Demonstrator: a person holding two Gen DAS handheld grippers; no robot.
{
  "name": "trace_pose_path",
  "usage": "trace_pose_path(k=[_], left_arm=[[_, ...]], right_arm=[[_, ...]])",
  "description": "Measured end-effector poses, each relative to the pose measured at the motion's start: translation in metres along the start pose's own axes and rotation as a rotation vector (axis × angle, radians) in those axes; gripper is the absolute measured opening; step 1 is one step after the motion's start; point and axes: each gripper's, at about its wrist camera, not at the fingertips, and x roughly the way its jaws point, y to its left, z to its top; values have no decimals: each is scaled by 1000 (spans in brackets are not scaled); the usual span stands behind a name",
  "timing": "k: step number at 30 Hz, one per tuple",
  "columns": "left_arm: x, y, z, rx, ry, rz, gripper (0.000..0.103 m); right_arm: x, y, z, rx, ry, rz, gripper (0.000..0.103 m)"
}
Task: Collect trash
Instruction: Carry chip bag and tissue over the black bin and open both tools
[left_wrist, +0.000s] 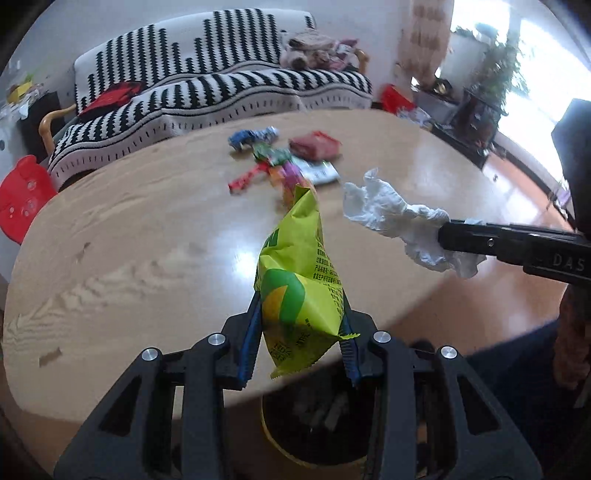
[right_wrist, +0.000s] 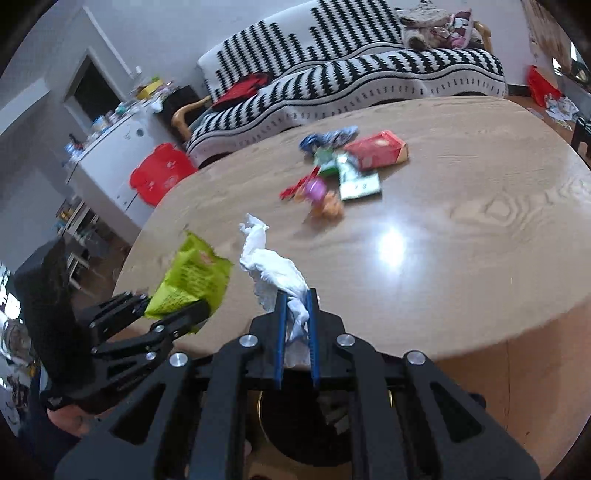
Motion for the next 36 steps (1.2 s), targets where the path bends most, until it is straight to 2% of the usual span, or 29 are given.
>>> trace_pose_path(k=[5, 10, 12, 24, 36], left_arm=[[-4, -19, -47, 80, 72, -20, 37], [15, -31, -75, 111, 165, -5, 37], [22, -34, -83, 118, 193, -10, 37], [40, -44, -95, 111, 275, -61, 35], [44, -42, -93, 109, 295, -63, 35]], right_arm=[[-2, 9, -50, -45, 64, -6, 11], [22, 2, -92, -24, 205, -50, 11], [29, -3, -96, -10, 235, -51, 11], [33, -2, -96, -13, 251, -44, 11], [34, -5, -95, 0, 255, -37, 11]])
